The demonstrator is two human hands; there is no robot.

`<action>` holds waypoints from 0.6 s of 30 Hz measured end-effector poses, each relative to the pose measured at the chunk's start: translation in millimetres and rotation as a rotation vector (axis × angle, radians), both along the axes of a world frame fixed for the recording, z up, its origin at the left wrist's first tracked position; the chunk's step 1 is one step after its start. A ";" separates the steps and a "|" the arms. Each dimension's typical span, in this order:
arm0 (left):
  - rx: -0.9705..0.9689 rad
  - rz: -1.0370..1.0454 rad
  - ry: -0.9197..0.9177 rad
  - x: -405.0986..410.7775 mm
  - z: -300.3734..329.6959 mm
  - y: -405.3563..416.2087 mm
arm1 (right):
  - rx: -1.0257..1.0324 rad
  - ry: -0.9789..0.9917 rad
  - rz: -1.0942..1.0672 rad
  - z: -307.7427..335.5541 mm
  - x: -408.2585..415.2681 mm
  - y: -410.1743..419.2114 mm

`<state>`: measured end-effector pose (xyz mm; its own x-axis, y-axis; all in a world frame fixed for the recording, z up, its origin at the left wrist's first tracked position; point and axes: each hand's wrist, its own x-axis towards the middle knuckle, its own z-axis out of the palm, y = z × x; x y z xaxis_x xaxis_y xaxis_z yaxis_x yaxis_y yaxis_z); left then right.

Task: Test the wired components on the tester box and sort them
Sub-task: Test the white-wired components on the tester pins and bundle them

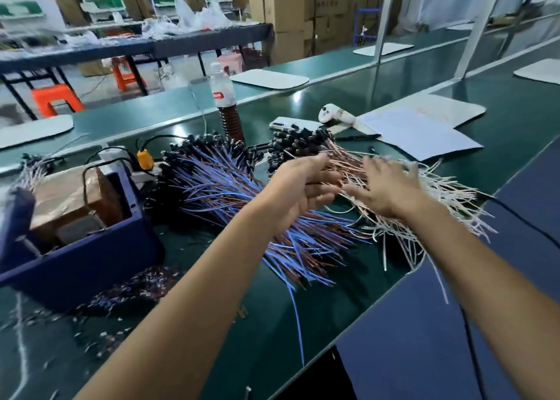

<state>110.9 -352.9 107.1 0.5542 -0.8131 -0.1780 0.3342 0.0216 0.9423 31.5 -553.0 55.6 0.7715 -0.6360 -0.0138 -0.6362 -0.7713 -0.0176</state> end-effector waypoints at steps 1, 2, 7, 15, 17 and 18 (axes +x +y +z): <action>-0.022 -0.089 -0.029 -2.6 -2.1 17.9 | -0.028 -0.123 -0.005 6.2 -0.5 7.8; -0.036 -0.160 -0.069 -2.7 -5.4 40.7 | -0.056 -0.312 0.032 11.8 4.1 21.6; 0.056 -0.332 -0.231 1.4 -5.1 162.9 | 0.039 -0.896 0.393 34.2 35.8 151.5; 0.916 0.001 -0.512 19.7 -15.4 358.5 | 0.370 -0.178 1.063 14.3 74.6 383.6; 1.173 0.161 -0.618 25.2 -18.8 391.1 | 0.418 -0.119 1.075 9.0 82.9 432.3; 1.271 0.263 -0.667 27.8 -19.2 402.6 | 0.451 -0.116 1.060 6.0 88.4 452.4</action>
<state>138.6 49.7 87.9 0.9245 -0.1712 -0.3407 -0.0454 -0.9366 0.3474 119.9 -100.6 61.6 0.9263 0.3756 0.0311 0.3496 -0.8255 -0.4430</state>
